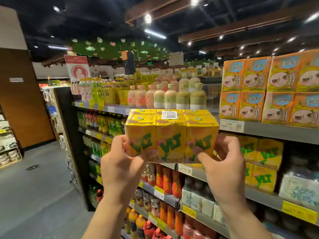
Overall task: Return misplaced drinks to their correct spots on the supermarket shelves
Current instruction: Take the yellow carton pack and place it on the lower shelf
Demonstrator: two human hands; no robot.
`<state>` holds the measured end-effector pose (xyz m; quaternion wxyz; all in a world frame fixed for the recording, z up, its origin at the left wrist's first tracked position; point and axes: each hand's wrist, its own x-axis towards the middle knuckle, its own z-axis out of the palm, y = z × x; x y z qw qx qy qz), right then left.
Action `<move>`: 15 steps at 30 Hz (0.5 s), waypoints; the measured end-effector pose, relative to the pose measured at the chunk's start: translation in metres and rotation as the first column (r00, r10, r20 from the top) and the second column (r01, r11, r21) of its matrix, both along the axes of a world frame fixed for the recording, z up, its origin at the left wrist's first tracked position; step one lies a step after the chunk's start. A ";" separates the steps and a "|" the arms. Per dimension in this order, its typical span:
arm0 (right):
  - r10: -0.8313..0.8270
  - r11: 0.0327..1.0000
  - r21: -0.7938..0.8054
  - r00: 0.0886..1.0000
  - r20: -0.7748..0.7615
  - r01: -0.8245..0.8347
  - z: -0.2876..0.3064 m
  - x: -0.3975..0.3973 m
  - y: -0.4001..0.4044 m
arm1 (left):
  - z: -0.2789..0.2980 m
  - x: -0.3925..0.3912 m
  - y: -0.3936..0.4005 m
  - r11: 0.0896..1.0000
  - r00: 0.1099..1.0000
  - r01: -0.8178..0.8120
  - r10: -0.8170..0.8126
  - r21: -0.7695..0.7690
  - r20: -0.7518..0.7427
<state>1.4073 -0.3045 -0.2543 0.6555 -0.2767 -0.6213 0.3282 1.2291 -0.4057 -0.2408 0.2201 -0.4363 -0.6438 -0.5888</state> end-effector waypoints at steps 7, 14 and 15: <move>-0.032 0.992 -0.117 0.992 0.118 0.046 -0.030 -0.074 0.033 | -0.033 -0.083 0.041 0.982 0.995 0.044 -0.027 -0.185 0.095; -0.044 0.975 -0.206 0.985 0.170 0.079 -0.066 -0.135 0.087 | -0.058 -0.147 0.100 0.935 0.993 0.052 -0.013 -0.350 0.114; -0.042 0.972 -0.221 0.984 0.171 0.080 -0.069 -0.142 0.095 | -0.061 -0.156 0.110 0.926 0.992 0.060 -0.016 -0.372 0.121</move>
